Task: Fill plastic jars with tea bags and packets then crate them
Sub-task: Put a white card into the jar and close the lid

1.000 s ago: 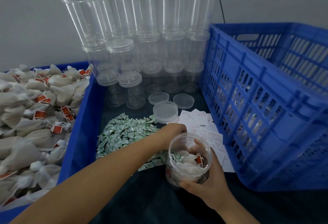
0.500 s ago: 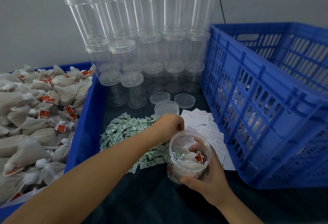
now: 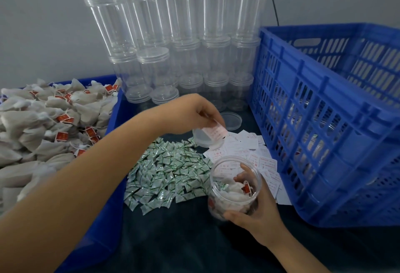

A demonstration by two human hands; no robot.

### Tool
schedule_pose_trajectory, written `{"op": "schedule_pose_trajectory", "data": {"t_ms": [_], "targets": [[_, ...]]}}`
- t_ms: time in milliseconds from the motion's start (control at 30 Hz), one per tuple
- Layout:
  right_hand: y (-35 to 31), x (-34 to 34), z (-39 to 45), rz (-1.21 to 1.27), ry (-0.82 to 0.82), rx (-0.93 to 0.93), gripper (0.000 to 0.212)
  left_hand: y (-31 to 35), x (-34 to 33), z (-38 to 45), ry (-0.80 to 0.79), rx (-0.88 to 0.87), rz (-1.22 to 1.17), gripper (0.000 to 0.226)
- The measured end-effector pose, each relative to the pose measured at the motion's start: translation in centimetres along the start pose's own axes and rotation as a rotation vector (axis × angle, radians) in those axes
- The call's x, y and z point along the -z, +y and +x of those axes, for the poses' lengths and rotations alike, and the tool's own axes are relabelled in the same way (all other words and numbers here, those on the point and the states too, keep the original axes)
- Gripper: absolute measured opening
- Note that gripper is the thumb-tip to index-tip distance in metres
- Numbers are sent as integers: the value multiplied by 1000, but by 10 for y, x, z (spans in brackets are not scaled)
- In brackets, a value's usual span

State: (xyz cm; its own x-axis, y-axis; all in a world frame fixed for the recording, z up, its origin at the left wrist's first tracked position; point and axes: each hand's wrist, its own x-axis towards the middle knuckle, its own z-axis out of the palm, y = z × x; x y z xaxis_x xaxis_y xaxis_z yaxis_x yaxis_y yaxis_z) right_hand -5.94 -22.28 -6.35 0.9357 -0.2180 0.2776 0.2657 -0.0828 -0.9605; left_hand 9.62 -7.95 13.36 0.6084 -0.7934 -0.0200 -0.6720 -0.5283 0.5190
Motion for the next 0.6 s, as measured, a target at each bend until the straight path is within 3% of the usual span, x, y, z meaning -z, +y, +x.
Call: {"op": "schedule_pose_trajectory", "data": {"t_ms": [167, 300, 600], "targets": [[0, 0, 0, 8, 7, -31, 90, 33, -3, -19, -109, -58, -87, 22], [1, 1, 1, 33, -1, -47, 82, 41, -29, -16, -166, -54, 135, 13], [4, 2, 1, -6, 10, -60, 88, 45, -56, -8, -253, -69, 370, 24]]}}
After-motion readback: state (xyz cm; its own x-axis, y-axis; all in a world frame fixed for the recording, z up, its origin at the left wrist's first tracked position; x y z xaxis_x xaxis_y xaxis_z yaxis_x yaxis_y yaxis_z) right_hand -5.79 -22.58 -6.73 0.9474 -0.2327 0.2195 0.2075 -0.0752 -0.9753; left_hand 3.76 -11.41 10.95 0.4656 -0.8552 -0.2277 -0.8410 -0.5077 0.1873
